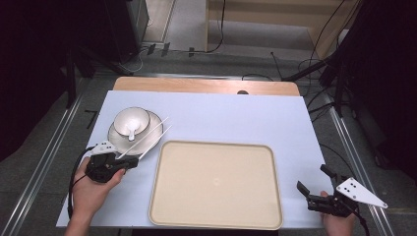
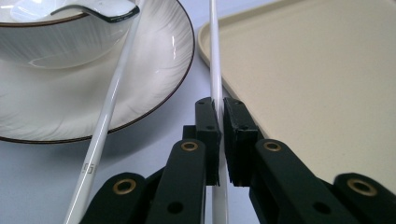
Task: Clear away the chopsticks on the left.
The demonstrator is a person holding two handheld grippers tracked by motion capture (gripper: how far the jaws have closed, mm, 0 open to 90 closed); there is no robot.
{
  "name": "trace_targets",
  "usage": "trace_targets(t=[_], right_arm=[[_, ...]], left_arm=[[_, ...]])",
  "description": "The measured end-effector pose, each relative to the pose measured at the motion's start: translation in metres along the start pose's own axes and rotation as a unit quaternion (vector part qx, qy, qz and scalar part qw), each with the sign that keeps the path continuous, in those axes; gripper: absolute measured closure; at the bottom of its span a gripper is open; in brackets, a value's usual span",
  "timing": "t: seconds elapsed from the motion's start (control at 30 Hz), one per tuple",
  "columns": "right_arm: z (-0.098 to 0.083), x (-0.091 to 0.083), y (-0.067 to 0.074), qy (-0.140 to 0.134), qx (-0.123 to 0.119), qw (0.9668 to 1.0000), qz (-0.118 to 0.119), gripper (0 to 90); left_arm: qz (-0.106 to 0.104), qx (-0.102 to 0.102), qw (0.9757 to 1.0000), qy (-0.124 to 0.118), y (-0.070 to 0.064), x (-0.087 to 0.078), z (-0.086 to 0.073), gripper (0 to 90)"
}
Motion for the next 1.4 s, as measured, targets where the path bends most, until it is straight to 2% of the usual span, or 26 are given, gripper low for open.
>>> trace_targets(t=[0.1,0.3,0.5,0.77,1.1,1.4], right_arm=[[0.001,0.001,0.001,0.0,-0.001,1.0,0.002,0.2],[0.001,0.003,0.002,-0.001,-0.001,1.0,0.003,0.2],[0.001,0.005,0.001,0.0,0.001,1.0,0.004,0.2],[0.002,0.01,0.003,-0.001,-0.001,1.0,0.008,0.2],[0.003,0.014,0.007,0.001,-0.003,0.9999,0.013,0.2],[0.003,0.013,0.005,-0.002,-0.001,0.9999,0.012,0.2]], left_arm=[[-0.003,-0.003,1.0,-0.004,-0.003,0.0,0.0,85.8],[-0.002,-0.001,1.0,0.006,-0.001,0.004,-0.006,85.7],[-0.004,-0.002,1.0,0.006,-0.009,0.001,-0.009,85.7],[-0.012,-0.001,0.9999,0.006,-0.026,0.002,-0.014,85.7],[-0.025,-0.003,0.9996,0.014,-0.048,0.016,-0.018,85.6],[-0.042,-0.006,0.9987,0.029,-0.077,0.032,-0.022,85.7]])
Point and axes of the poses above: each handheld gripper's, and its own axes: x roughly forward along the jaws, z roughly out of its top, y roughly to its left, the point moved 7 cm from there along x, roughly forward along the jaws, and after that the axes turned 10 degrees about -y, right-handed, at the moved point
